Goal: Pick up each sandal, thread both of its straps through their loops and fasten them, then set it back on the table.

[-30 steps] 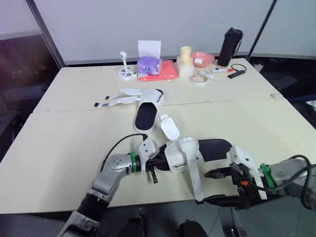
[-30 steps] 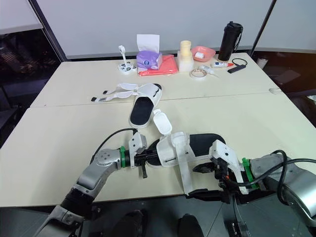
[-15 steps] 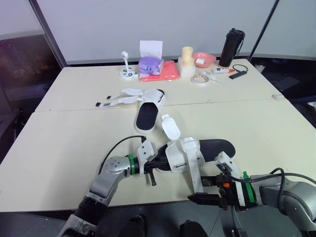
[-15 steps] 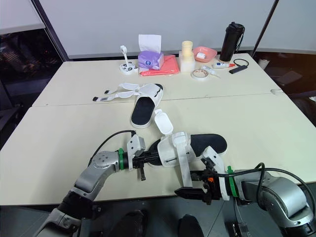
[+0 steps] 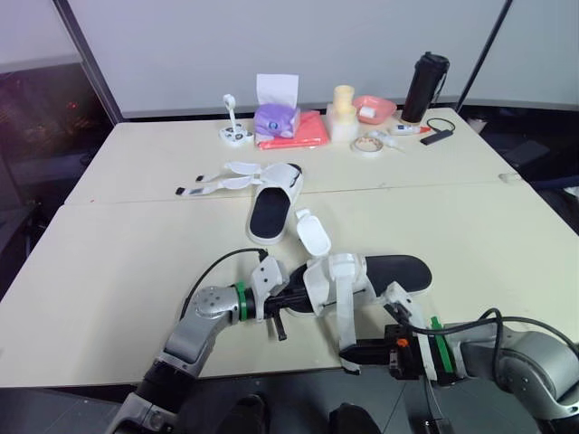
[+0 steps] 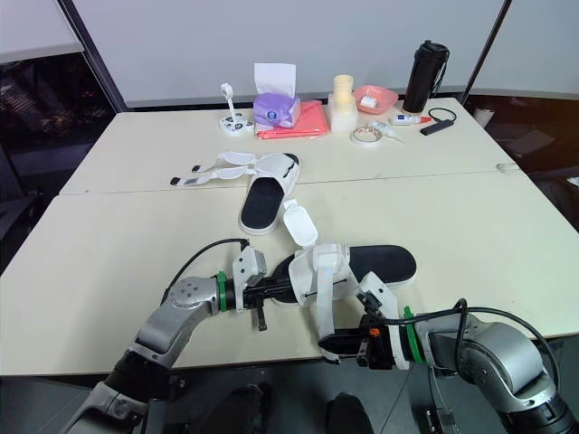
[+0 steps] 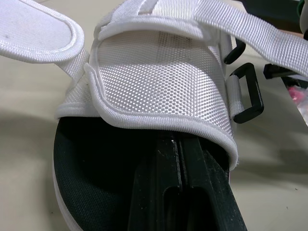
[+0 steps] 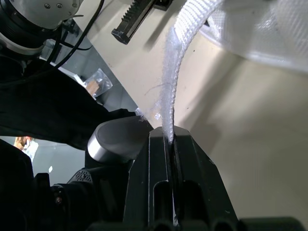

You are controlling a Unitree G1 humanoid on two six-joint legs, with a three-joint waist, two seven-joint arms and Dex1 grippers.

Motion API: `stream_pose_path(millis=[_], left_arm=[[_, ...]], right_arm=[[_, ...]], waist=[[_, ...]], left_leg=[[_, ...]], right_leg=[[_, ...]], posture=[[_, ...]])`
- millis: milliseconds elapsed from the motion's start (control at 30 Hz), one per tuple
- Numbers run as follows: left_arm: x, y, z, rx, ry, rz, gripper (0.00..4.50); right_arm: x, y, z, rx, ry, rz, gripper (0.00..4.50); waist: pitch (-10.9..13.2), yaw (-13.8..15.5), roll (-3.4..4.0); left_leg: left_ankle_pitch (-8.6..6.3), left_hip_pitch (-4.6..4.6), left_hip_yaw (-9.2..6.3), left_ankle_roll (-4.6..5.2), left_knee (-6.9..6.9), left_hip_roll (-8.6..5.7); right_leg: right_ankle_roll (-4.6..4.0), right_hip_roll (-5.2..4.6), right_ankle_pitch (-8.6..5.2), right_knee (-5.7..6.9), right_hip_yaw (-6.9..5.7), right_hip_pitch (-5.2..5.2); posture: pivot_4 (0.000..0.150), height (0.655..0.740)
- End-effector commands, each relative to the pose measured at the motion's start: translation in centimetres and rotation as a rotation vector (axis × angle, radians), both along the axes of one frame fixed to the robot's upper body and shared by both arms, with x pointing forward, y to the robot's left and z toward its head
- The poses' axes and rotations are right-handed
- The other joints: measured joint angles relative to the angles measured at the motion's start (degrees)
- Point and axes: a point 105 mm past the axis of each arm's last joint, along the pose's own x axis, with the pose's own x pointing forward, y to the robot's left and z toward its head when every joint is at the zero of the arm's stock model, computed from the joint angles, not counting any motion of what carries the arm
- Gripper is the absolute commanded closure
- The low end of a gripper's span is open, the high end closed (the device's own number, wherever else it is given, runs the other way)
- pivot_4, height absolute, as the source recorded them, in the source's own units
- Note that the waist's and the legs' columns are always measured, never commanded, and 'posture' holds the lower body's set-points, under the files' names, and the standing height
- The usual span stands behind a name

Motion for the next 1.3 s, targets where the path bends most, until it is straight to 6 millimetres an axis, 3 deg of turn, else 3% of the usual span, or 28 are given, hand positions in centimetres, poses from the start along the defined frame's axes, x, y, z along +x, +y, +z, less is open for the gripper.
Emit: stream_pose_path(millis=[33, 200, 300, 467, 900, 1300], left_arm=[[-0.4, 0.2, -1.4, 0.031, 0.054, 0.005, 4.50], [-0.3, 0.1, -1.4, 0.032, 0.059, 0.000, 4.50], [-0.2, 0.0, -1.4, 0.030, 0.056, -0.002, 4.50], [-0.1, -0.1, -1.3, 0.026, 0.052, 0.004, 4.50], [-0.1, 0.3, -1.6, 0.025, 0.052, 0.030, 4.50], [-0.4, 0.3, -1.7, 0.024, 0.052, 0.028, 4.50]], right_arm=[[1.5, -0.3, 4.3, 0.059, -0.112, 0.013, 4.47], [4.2, -0.7, 9.3, 0.100, -0.182, 0.037, 4.47], [6.2, -1.0, 11.0, 0.102, -0.197, 0.038, 4.47], [8.1, -1.2, 10.6, 0.058, -0.173, 0.068, 4.47], [7.8, -1.1, 8.4, -0.003, -0.091, 0.178, 4.47], [7.8, -0.8, 9.2, 0.013, -0.058, 0.199, 4.47]], waist=[[0.00, -0.02, 0.00], [0.00, 0.03, -0.01], [0.00, 0.05, 0.01], [-0.01, 0.13, 0.00], [-0.01, 0.05, 0.01], [-0.01, 0.03, 0.01]], left_leg=[[0.00, 0.01, 0.00, 0.00, 0.01, 0.00], [0.00, 0.00, -0.01, 0.00, 0.06, 0.01], [0.00, -0.02, 0.00, 0.00, 0.05, 0.00], [0.00, -0.02, -0.03, 0.00, 0.05, -0.03], [0.00, -0.03, -0.04, 0.00, 0.06, -0.04], [0.00, -0.03, -0.04, -0.01, 0.06, -0.04]], right_leg=[[0.00, 0.00, 0.00, 0.00, 0.00, 0.02], [0.00, 0.01, 0.00, 0.00, -0.02, 0.04], [-0.01, 0.01, 0.00, 0.00, -0.03, 0.02], [-0.01, 0.00, 0.00, -0.01, -0.07, 0.03], [0.00, 0.00, 0.01, 0.01, -0.06, 0.01], [0.00, 0.00, 0.01, 0.01, -0.06, 0.00]], posture=[[0.150, 0.7400], [0.150, 0.7400], [0.150, 0.7400], [0.150, 0.7400], [0.150, 0.7400], [0.150, 0.7400]])
